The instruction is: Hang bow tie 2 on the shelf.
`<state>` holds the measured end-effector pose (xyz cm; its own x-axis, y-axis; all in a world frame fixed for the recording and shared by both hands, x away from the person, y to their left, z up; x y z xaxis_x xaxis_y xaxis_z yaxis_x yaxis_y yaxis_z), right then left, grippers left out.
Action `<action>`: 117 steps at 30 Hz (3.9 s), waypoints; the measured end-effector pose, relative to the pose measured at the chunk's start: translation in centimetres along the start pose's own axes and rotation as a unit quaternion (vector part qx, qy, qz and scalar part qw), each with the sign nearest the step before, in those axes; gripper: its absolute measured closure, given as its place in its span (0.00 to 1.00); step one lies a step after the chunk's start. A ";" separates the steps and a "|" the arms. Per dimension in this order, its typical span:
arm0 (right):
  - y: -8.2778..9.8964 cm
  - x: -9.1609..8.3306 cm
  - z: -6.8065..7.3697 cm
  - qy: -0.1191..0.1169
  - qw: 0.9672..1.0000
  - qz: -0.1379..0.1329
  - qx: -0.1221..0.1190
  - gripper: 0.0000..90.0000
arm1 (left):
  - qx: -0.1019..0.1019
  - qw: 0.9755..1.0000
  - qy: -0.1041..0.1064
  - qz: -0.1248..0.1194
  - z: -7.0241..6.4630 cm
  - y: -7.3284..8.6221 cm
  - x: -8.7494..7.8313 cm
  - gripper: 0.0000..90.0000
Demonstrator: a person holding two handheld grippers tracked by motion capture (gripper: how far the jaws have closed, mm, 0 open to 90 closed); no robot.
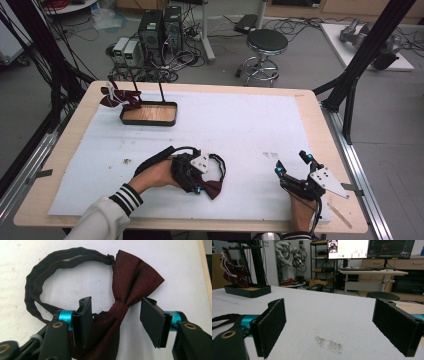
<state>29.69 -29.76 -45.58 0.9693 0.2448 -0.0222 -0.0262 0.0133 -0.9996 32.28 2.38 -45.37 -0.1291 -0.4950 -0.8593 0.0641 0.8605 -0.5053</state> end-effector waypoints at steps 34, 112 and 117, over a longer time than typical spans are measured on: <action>0.0 0.0 0.0 0.001 1.000 -0.002 0.001 0.12 | -0.018 0.999 -0.023 0.023 -0.1 -0.1 0.4 0.84; 0.0 0.0 0.0 0.001 1.000 0.000 -0.002 0.12 | -0.124 0.919 -0.269 -0.261 2.7 3.5 -13.7 0.85; 0.0 0.0 0.0 0.000 1.000 0.000 -0.002 0.12 | -0.141 0.907 -0.279 -0.282 3.2 4.0 -14.5 0.85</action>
<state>29.68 -29.73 -45.58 0.9695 0.2441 -0.0214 -0.0247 0.0105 -0.9996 37.60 12.62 -35.25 0.4638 -0.7817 -0.4170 -0.1231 0.4093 -0.9041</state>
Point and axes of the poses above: each handheld gripper's, and its own axes: x roughly forward along the jaws, y roughly out of its underside, z roughly to its left, the point moved 5 cm from there along x, roughly forward along the jaws, and after that the axes turned 9 degrees about y, right-handed, at the moved point
